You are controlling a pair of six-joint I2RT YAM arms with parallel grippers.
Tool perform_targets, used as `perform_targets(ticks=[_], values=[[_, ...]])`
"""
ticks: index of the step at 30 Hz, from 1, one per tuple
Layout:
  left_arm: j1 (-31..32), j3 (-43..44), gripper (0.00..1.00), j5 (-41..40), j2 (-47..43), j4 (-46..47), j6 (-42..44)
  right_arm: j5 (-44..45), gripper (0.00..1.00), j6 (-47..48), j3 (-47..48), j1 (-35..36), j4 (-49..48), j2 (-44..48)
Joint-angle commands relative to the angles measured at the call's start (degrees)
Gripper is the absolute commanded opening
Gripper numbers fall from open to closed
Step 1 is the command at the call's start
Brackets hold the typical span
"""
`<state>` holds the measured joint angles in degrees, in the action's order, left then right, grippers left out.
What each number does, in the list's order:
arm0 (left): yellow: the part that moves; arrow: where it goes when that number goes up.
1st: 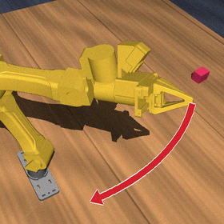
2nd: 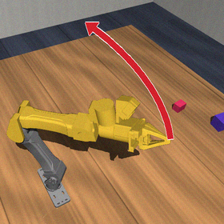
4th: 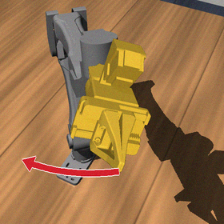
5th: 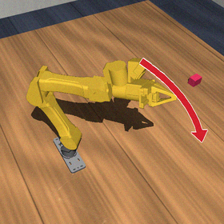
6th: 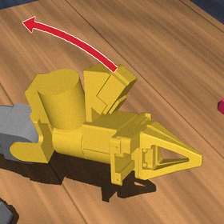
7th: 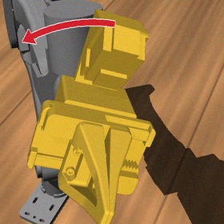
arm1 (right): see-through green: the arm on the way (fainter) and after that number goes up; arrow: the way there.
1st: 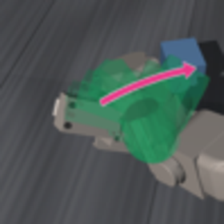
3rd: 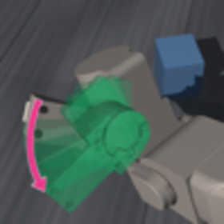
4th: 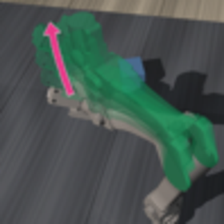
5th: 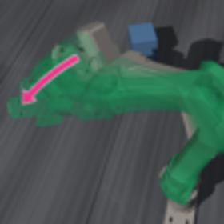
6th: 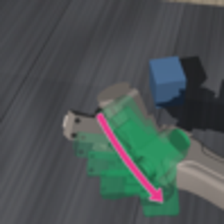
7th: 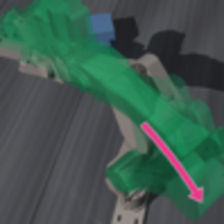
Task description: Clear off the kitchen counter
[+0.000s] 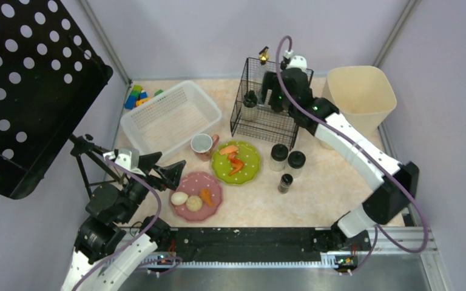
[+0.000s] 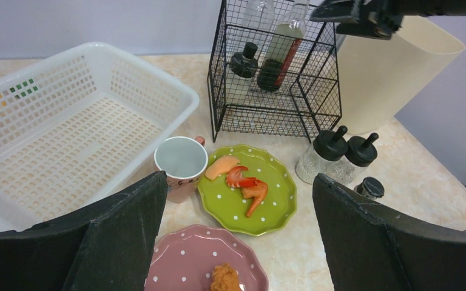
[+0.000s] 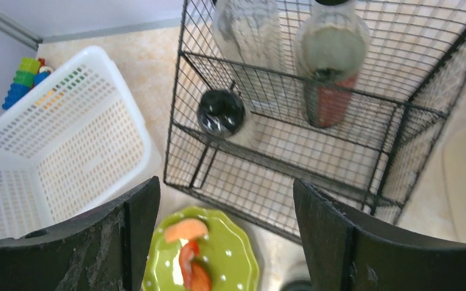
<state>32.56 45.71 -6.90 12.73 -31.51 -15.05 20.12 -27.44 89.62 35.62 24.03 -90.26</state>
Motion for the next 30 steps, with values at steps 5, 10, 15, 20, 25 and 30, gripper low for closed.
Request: perform_targets(ticks=[5,10,15,20,25,30], values=[[-0.5,0.2,0.94,0.1,0.0,1.7,0.0,0.7,0.79,5.5,-12.0,0.5,7.1,17.3],[-0.5,0.1,0.94,0.0,-0.1,1.6,-0.1,4.1,0.79,5.3,-20.1,0.4,13.6,26.1],[-0.5,0.1,0.94,0.5,0.2,1.7,0.0,4.7,0.79,4.0,-26.4,0.4,17.7,32.5],[-0.7,0.2,0.94,0.8,0.5,1.5,0.0,0.9,0.81,2.6,-31.0,0.5,18.3,33.4],[-0.7,0.3,0.94,0.6,0.2,1.5,0.0,-2.5,0.86,3.0,-34.8,0.4,15.7,31.9],[-0.7,0.2,0.94,0.7,0.0,1.5,-0.1,-4.2,0.87,4.0,-36.4,0.4,14.4,30.0]])
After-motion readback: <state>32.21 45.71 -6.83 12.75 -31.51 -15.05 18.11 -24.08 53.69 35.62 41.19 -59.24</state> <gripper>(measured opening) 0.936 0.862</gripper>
